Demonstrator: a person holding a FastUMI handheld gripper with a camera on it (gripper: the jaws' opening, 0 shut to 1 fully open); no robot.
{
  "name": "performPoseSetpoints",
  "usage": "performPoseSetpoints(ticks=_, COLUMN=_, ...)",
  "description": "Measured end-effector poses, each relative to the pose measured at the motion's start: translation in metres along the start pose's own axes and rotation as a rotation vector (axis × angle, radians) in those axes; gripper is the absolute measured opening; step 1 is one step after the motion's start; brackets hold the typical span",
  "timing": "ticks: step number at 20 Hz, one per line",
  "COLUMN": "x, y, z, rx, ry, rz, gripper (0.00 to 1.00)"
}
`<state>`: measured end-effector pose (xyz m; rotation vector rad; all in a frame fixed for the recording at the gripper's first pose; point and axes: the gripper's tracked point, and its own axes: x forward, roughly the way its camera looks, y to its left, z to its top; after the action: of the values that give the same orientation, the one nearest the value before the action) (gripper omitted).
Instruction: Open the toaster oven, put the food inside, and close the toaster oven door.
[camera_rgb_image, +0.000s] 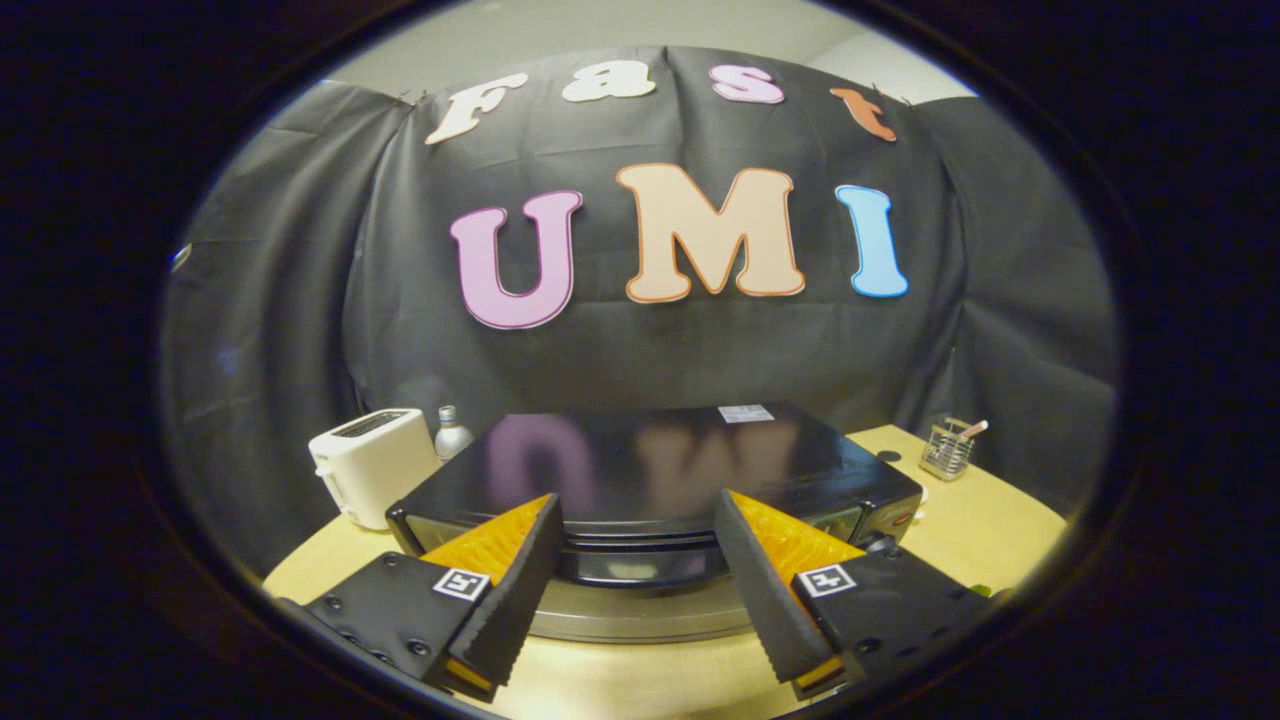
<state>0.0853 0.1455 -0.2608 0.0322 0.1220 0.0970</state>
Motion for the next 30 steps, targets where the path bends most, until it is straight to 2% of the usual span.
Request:
performPoseSetpoints(ticks=5, x=-0.021, y=-0.001, z=-0.005, rx=0.020, ry=-0.033, rz=-0.014, gripper=0.95)
performPoseSetpoints(ticks=16, x=-0.080, y=-0.006, z=-0.037, rx=0.001, ry=0.065, rz=-0.027, gripper=0.95)
performPoseSetpoints(ticks=21, x=-0.096, y=-0.010, z=-0.059, rx=0.012, ry=0.157, rz=-0.022, gripper=0.95)
performPoseSetpoints(ticks=25, x=-0.106, y=-0.015, z=-0.111, rx=0.029, ry=0.354, rz=-0.045, gripper=0.95)
performPoseSetpoints(ticks=30, x=-0.107, y=-0.019, z=-0.134, rx=0.022, ry=0.431, rz=-0.048, gripper=0.95)
